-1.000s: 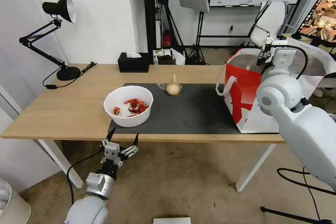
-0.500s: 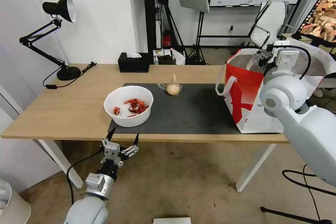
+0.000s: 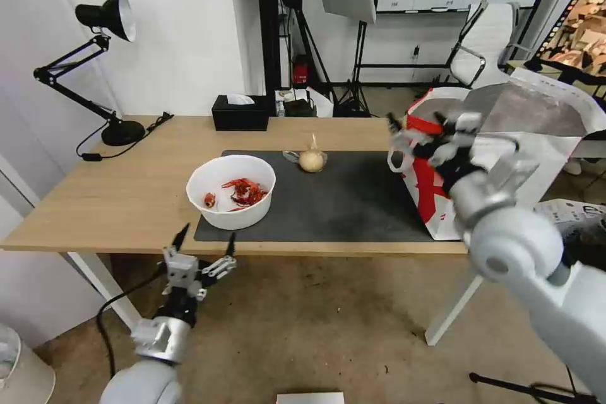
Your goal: Pick up the trash from the table and place it into the takeout bag.
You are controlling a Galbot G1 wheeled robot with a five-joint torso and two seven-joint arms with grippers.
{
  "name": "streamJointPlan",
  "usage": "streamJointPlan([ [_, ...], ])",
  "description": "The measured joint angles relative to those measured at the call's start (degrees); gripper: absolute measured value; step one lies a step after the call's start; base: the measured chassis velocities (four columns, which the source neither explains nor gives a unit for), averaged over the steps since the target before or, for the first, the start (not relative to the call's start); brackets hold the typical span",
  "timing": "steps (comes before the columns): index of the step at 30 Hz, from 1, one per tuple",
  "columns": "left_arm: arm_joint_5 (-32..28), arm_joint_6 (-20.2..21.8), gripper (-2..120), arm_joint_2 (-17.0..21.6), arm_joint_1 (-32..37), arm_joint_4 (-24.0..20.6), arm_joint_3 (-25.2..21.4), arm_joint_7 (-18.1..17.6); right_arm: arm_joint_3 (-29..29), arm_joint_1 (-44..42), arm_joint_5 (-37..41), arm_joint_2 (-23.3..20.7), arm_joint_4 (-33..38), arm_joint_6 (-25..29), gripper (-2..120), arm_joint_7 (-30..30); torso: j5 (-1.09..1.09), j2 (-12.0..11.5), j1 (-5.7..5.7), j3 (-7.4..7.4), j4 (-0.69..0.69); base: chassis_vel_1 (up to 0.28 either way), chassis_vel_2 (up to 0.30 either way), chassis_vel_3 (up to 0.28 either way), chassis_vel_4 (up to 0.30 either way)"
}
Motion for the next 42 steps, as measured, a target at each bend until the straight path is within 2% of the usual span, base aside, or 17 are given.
streamJointPlan([
  [1, 0.1, -0.1, 100, 0.0, 0.1, 0.0, 0.0, 0.0, 1.8, -4.6, -2.6, 0.6, 0.5, 1.2, 100, -1.8, 0.04, 0.0, 0.0, 0.0, -0.02, 0.0, 0.0, 0.0, 0.0],
  [3, 0.3, -0.2, 100, -0.1, 0.2, -0.1, 0.0, 0.1, 3.2, -7.7, -4.6, 1.2, 0.9, 2.0, 100, -2.9, 0.04, 0.0, 0.0, 0.0, -0.01, 0.0, 0.0, 0.0, 0.0],
  [5, 0.6, -0.3, 100, -0.2, 0.4, -0.3, 0.1, 0.2, 7.3, -16.1, -10.2, 3.8, 1.3, 3.8, 100, -5.5, 0.01, 0.0, 0.0, 0.0, -0.01, 0.0, 0.0, 0.0, 0.0],
  [7, 0.7, -0.3, 100, -0.2, 0.5, -0.3, 0.1, 0.2, 8.1, -18.4, -11.9, 4.8, 1.2, 4.3, 100, -6.1, 0.03, 0.0, 0.0, 0.0, -0.02, 0.0, 0.0, 0.0, 0.0],
  [9, 0.9, -0.4, 100, -0.3, 0.7, -0.2, 0.2, 0.2, 9.3, -25.0, -17.2, 8.5, 0.2, 6.3, 100, -7.2, 0.02, 0.0, -0.01, 0.0, -0.01, 0.0, 0.0, 0.0, 0.0],
  [10, 0.9, -0.4, 100, -0.3, 0.7, -0.2, 0.2, 0.2, 9.3, -25.0, -17.2, 8.5, 0.2, 6.3, 100, -7.2, 0.02, 0.0, -0.01, 0.0, -0.01, 0.0, 0.0, 0.0, 0.0],
  [13, 1.3, -0.4, 100, -0.5, 0.9, 0.1, 0.2, 0.2, 8.6, -29.6, -22.7, 12.8, -2.2, 8.4, 100, -7.3, 0.02, 0.0, -0.01, 0.0, -0.01, 0.0, 0.0, 0.0, 0.0],
  [19, 1.7, -0.4, 100, -1.0, 1.6, 0.3, 0.2, 0.3, 6.8, -30.9, -25.7, 15.2, -3.9, 9.4, 100, -6.3, 0.03, 0.0, -0.01, 0.0, 0.0, 0.0, 0.0, 0.0, 0.0],
  [42, 3.1, -0.4, 100, -3.1, 2.0, 1.7, 0.9, 1.6, 5.4, -30.3, -25.6, 14.8, -5.6, 6.9, 100, -4.4, 0.03, 0.0, 0.0, 0.01, 0.0, 0.0, 0.0, 0.0, 0.0],
])
